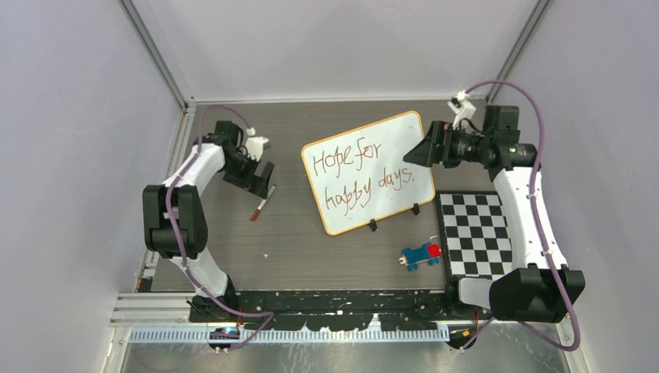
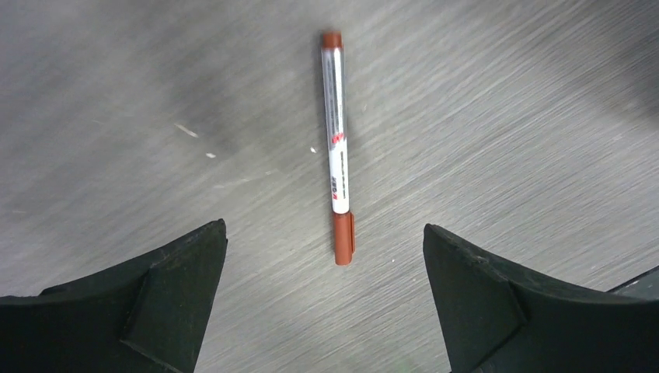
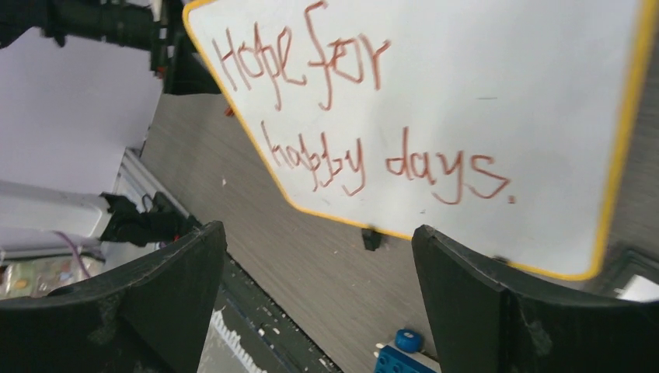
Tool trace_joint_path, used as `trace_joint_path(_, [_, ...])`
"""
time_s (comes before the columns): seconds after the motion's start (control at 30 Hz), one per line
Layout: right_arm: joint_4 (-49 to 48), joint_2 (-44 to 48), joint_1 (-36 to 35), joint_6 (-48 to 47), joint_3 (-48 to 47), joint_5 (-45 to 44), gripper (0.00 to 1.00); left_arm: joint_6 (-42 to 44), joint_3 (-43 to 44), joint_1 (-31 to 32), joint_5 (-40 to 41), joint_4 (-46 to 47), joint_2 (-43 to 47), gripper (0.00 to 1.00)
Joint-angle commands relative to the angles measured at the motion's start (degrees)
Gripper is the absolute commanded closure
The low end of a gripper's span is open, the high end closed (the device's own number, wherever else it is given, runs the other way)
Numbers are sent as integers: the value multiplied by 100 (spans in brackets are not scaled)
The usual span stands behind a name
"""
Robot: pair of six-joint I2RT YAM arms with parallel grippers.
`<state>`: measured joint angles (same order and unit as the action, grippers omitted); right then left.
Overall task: Write a sentence on the whiteboard
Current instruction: Reset both arms
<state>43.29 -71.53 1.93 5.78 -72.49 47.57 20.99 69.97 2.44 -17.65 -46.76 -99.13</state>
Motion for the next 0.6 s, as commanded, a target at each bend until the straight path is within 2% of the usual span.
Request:
trace_joint_path(0.0, [446,-35,606,-537,-717,-162,7,-96,1025,-209,-738,-626,526,0])
trace_joint_path(0.13, [1014,-366,1361,-1108,-1273,-120,7,-352,1671,-825,-1341,-745,673,0])
trace_joint_path(0.27, [1385,-755,2042,-1623,-1684,-153,7,-630,2043,-1278,-1508,-627,787,0])
trace_joint_path(0.47, [1644,-1507,2665,-2109,-1806,-143,7,-1049,1968,-1964,-1798,-378,782,0])
trace_joint_path(0.57, [1634,-1791,2760,-2223,-1758,-289,7,-1260,1701,-2137,-1745,-115,870,0])
